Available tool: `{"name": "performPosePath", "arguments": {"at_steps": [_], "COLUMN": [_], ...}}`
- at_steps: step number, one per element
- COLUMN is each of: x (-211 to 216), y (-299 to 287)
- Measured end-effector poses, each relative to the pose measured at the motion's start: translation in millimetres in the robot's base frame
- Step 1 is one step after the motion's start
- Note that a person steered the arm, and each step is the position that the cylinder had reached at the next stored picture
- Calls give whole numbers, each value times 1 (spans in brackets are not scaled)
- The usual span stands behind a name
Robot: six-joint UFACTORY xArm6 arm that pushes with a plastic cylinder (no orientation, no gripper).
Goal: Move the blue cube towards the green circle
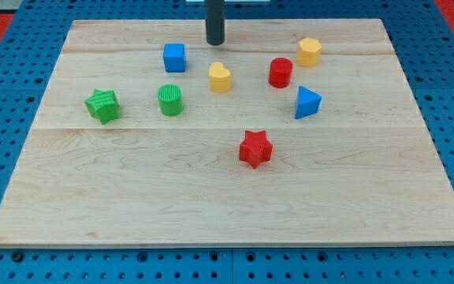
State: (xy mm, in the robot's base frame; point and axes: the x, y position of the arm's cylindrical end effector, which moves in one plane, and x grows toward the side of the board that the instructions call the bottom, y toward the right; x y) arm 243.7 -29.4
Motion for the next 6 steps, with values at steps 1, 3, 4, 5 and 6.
{"name": "performPosePath", "arguments": {"at_steps": [1, 3, 4, 5, 6], "x": [1, 23, 36, 47, 56], "y": [-18, -48, -62, -78, -93]}}
